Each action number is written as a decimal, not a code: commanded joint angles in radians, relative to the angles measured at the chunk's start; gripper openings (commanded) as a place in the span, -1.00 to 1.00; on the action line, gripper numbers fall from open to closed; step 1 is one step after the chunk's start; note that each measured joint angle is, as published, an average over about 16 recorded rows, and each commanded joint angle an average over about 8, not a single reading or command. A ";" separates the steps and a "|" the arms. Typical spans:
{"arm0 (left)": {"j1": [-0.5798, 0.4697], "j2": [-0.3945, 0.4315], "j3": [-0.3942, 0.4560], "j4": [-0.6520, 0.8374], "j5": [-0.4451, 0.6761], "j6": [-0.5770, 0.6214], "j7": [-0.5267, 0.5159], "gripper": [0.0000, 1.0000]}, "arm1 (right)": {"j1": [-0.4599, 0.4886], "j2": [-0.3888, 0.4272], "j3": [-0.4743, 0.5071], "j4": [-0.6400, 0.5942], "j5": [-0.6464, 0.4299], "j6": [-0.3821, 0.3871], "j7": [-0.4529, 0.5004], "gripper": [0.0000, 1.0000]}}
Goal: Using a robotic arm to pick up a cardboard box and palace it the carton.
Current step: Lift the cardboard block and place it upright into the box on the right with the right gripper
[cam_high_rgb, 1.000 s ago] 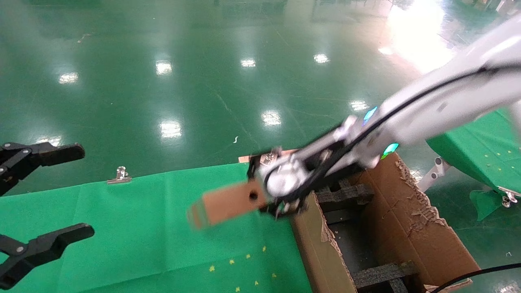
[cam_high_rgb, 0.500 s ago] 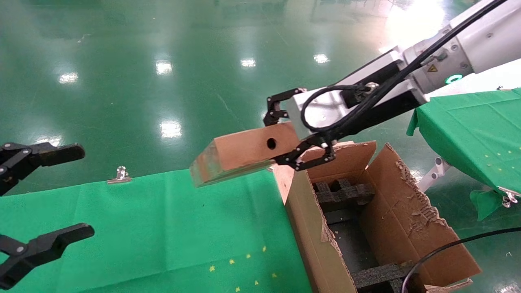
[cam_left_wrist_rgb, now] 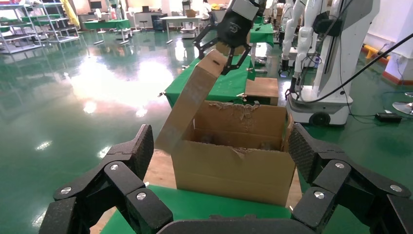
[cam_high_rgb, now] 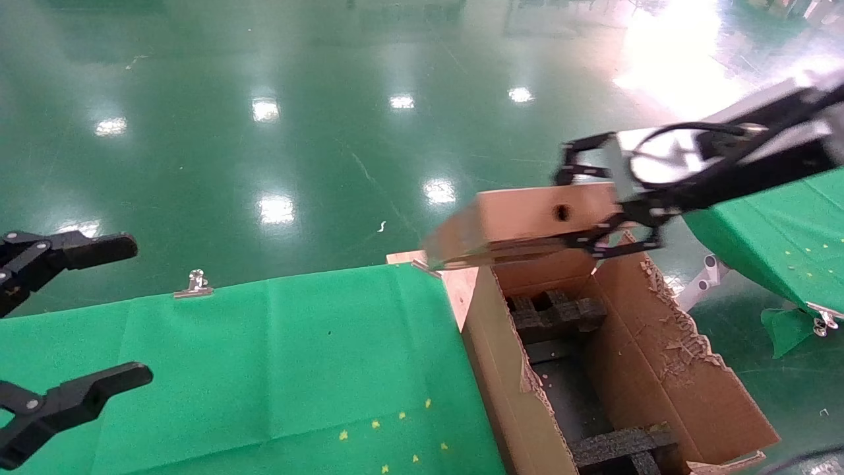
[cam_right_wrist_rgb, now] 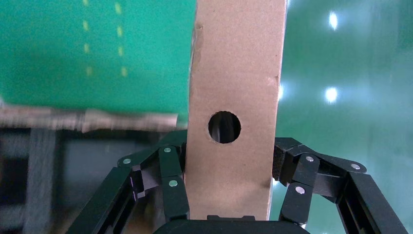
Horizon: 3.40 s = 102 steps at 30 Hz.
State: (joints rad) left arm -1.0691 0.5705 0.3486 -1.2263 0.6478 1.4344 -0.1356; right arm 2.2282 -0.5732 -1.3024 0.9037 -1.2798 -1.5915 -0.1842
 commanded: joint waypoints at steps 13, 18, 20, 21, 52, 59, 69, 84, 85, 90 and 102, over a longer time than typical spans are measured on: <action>0.000 0.000 0.000 0.000 0.000 0.000 0.000 1.00 | 0.059 0.161 -0.171 -0.089 -0.070 0.010 -0.021 -1.00; 0.000 0.000 0.000 0.000 0.000 0.000 0.000 1.00 | 0.055 0.181 -0.203 -0.112 -0.066 0.013 -0.020 -1.00; 0.000 0.000 0.000 0.000 0.000 0.000 0.000 1.00 | 0.054 0.183 -0.207 -0.115 -0.064 0.014 -0.019 -1.00; 0.000 0.000 0.000 0.000 0.000 0.000 0.000 1.00 | 0.054 0.184 -0.209 -0.116 -0.064 0.015 -0.020 -1.00; 0.001 0.000 0.000 0.000 0.000 0.000 0.000 1.00 | -0.154 0.261 -0.238 -0.153 0.131 0.257 0.582 -1.00; 0.001 0.000 0.000 0.000 0.000 0.000 0.000 1.00 | -0.153 0.255 -0.242 -0.158 0.117 0.263 0.586 -1.00; 0.001 0.000 0.000 0.000 0.000 0.000 0.000 1.00 | -0.204 0.270 -0.284 -0.142 0.072 0.352 0.798 -1.00; 0.001 0.000 0.000 0.000 0.000 0.000 0.000 1.00 | -0.257 0.296 -0.333 -0.011 0.000 0.476 1.075 -1.00; 0.001 0.000 0.000 0.000 0.000 0.000 0.000 1.00 | -0.263 0.294 -0.336 -0.004 -0.003 0.489 1.088 -1.00; 0.001 0.000 0.000 0.000 0.000 -0.001 0.000 1.00 | -0.296 0.286 -0.351 0.022 -0.011 0.548 1.149 -1.00; 0.001 0.000 0.000 0.000 0.000 -0.001 0.000 1.00 | -0.401 0.256 -0.383 0.034 0.020 0.687 1.236 -1.00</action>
State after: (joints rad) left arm -1.0685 0.5702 0.3486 -1.2258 0.6474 1.4339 -0.1355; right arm 1.8289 -0.3223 -1.6842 0.9314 -1.2602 -0.9087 1.0500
